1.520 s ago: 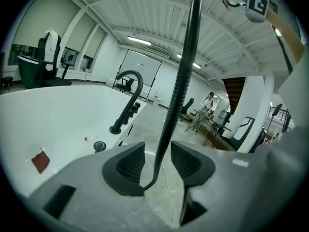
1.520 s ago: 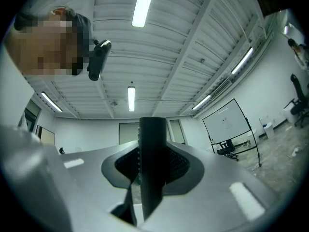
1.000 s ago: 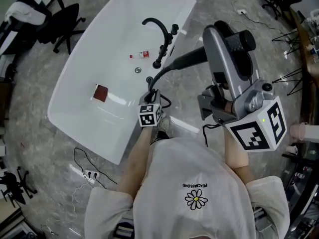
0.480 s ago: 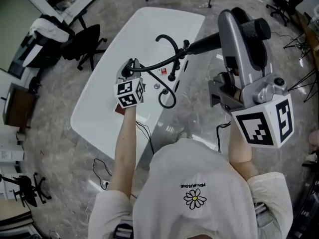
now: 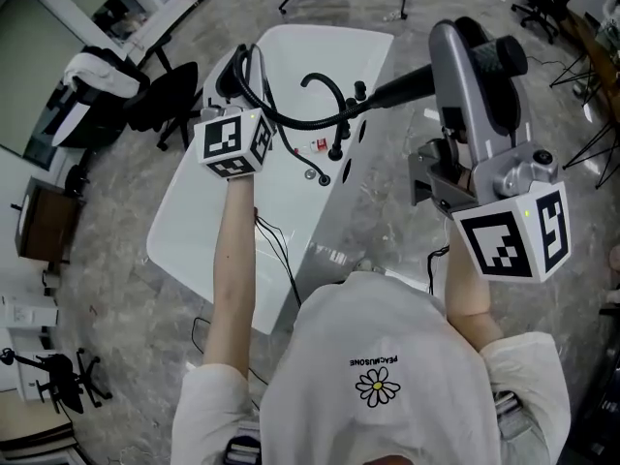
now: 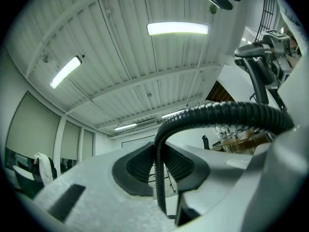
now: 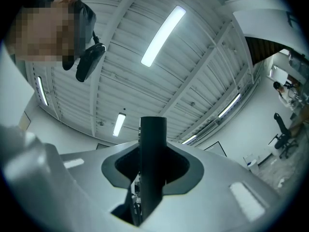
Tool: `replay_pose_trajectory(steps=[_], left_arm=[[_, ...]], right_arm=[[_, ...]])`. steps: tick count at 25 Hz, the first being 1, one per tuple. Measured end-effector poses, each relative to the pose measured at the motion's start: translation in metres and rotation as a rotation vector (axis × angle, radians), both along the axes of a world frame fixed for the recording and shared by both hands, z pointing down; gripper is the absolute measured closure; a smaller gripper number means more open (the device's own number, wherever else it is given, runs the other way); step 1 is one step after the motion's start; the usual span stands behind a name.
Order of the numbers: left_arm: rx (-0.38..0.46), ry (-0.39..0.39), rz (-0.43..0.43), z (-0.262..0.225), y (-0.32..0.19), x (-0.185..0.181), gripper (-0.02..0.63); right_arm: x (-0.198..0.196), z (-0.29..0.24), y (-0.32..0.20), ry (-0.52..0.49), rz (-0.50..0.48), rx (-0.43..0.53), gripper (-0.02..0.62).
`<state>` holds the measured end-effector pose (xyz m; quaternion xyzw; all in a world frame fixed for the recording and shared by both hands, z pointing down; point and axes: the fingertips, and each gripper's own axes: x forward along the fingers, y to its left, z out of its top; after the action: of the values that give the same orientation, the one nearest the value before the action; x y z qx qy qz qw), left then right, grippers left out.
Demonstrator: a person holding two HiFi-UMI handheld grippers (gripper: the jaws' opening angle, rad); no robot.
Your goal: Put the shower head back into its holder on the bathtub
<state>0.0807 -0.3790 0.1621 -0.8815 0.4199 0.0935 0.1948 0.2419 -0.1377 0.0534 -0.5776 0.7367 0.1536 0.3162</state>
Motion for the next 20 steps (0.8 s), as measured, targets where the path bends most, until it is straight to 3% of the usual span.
replay_pose_trajectory(steps=[4,8,14,20], left_arm=[[0.02,-0.002,0.064,-0.003,0.002,0.028,0.545],[-0.033,0.007,0.106,0.019,-0.006,0.048,0.545],[-0.106,-0.064,0.112,0.076,-0.028,0.063,0.545],[-0.234,-0.117,0.092,0.146,-0.056,0.068,0.545]], right_arm=[[0.01,0.005,0.0,0.003,0.055,-0.011,0.485],[0.021,0.012,-0.01,-0.002,0.079,-0.037,0.485],[0.032,0.031,-0.029,-0.004,0.107,-0.093,0.485],[0.04,0.048,-0.057,-0.014,0.103,-0.149,0.485]])
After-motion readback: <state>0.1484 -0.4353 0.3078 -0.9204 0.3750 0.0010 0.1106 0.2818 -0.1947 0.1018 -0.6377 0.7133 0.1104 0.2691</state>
